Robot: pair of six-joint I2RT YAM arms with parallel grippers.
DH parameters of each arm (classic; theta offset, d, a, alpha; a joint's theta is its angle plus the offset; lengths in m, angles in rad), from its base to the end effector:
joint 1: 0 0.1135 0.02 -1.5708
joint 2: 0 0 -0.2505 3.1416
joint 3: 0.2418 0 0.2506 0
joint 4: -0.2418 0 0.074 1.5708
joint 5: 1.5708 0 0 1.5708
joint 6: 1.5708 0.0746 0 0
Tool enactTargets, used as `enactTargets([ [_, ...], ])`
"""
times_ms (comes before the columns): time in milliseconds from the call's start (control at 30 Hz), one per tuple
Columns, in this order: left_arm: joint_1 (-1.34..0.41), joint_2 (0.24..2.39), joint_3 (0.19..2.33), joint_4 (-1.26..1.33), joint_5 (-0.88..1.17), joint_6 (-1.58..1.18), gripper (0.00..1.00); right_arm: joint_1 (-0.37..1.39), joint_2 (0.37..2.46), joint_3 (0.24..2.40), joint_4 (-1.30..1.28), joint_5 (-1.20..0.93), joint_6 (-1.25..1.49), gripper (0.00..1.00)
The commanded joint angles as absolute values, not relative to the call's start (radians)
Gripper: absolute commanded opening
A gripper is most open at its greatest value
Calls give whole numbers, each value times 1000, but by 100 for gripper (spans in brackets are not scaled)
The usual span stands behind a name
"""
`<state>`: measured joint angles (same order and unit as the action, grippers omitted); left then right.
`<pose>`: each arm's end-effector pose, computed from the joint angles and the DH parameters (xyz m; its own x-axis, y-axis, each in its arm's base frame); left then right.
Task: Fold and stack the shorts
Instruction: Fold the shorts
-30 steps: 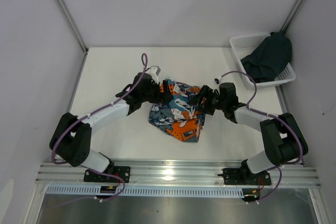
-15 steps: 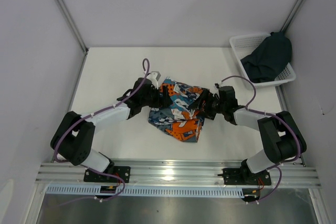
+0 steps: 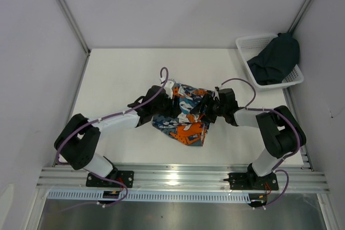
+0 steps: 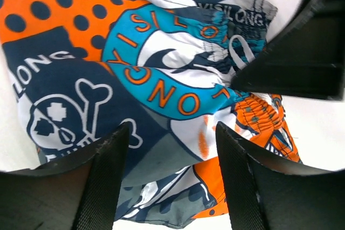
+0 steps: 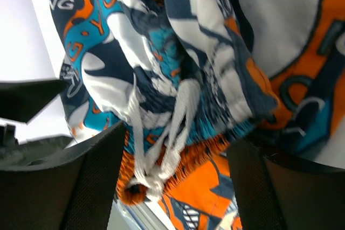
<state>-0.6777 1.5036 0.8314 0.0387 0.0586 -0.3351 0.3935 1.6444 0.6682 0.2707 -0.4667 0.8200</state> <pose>0.2704 -0.2232 0.1710 -0.6534 0.1045 -0.7497 0.4742 0.8285 -0.2978 0.2933 0.1581 0.1042 -0.8902 0.3374 -0.3061 -0.0116 0.6549 0.7556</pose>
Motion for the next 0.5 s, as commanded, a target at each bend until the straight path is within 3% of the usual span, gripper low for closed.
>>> enactTargets([
  [0,-698,1493,830,93,46,-269,66,406,1666,715,336,-469,842,74],
  [200,-726,1502,827,117,95,-233,64,440,1655,787,223,-420,805,70],
  [467,-741,1609,845,205,308,-268,63,459,1716,836,190,-433,819,65],
])
